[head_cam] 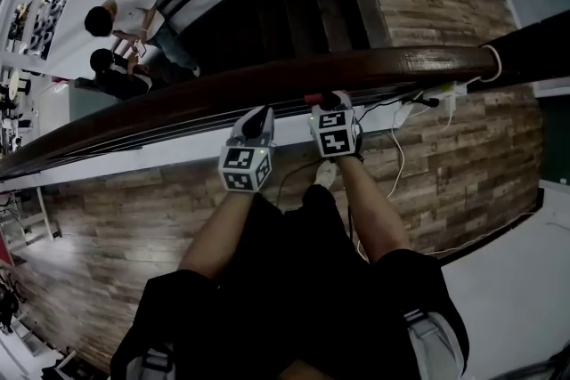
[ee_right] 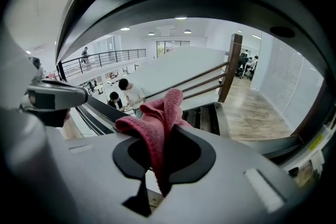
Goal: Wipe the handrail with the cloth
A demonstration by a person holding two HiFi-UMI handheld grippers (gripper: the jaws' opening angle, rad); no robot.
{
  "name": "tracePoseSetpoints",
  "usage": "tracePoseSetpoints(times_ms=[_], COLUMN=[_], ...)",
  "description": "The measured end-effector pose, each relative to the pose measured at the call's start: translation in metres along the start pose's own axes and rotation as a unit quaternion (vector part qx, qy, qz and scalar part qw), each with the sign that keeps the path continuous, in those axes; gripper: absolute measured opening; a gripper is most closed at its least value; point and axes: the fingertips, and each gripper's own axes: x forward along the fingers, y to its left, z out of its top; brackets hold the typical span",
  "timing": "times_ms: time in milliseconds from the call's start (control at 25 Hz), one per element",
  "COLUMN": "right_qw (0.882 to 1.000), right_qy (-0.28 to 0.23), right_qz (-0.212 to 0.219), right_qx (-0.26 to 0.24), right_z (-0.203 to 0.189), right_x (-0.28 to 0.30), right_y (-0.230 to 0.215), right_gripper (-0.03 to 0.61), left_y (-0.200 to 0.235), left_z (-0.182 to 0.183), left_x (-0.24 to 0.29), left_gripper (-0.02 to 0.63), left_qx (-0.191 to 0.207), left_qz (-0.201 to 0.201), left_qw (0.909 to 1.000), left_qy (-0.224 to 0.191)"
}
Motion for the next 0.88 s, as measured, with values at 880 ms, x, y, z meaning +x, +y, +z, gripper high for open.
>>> tracePoseSetpoints(times_ms=[880], right_qw=[0.999], right_qy=[0.011], right_qz=[0.01], right_qx=[-0.046], right_z=[0.02], right_x=[0.037], right_y=[0.097], right_gripper=[0.047], left_y=[0.106], left_z=[-0.011], left_x=[-0.072], left_gripper=[-0.002], left_qx=[-0.041], left_qz=[0.051], left_qw=[0.9978], left_qy=[-0.006])
